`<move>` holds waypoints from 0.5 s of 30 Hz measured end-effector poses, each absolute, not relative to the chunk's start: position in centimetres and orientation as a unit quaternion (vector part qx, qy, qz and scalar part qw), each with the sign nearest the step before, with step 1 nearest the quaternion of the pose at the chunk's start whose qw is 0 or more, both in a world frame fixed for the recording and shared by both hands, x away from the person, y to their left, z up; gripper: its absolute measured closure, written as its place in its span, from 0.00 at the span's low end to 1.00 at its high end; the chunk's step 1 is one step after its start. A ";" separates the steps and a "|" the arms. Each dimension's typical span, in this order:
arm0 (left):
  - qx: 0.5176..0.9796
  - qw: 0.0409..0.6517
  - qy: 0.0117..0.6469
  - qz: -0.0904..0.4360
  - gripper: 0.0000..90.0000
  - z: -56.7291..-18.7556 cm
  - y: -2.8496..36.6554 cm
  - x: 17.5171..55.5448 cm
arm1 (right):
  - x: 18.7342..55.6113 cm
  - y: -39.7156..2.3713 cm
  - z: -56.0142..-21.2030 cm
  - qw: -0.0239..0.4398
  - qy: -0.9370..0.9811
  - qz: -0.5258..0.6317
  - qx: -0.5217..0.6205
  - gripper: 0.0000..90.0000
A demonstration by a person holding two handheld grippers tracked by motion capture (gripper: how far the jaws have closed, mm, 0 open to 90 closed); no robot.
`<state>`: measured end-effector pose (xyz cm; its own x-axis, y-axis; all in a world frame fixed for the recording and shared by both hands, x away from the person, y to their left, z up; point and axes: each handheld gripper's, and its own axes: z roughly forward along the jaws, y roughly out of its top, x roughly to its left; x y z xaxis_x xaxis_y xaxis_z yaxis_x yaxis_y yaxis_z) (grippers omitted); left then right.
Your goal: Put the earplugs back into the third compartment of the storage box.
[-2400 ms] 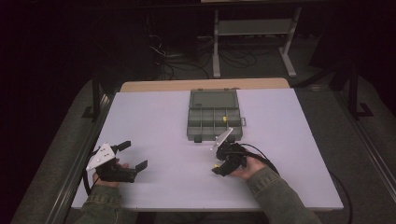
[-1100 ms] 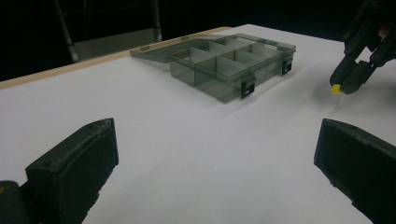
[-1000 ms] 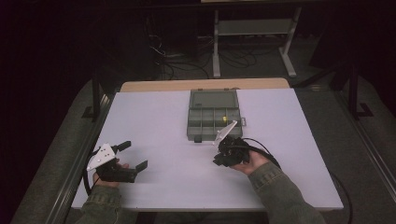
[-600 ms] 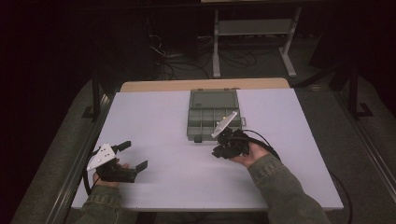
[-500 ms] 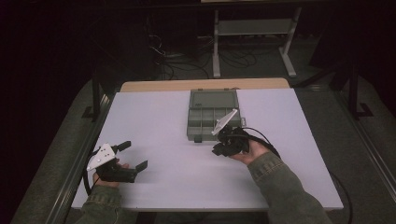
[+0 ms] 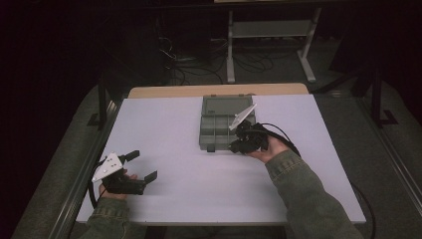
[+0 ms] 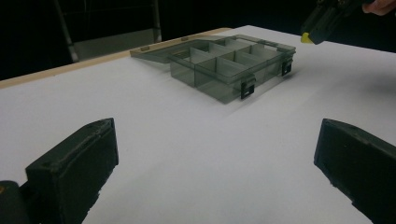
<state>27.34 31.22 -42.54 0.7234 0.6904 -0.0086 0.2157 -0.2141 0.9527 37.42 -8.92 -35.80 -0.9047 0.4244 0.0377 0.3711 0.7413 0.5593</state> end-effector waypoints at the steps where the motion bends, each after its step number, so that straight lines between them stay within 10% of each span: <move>1: 0.749 0.549 0.303 0.216 0.00 -42.6 31.2 27.3 | 37.5 -8.9 -35.7 0.047 0.932 0.290 0.214 0.88; 15: 0.748 0.550 0.303 0.216 0.00 -42.5 31.2 27.3 | 40.3 -8.9 -34.7 0.057 0.930 0.285 0.225 0.88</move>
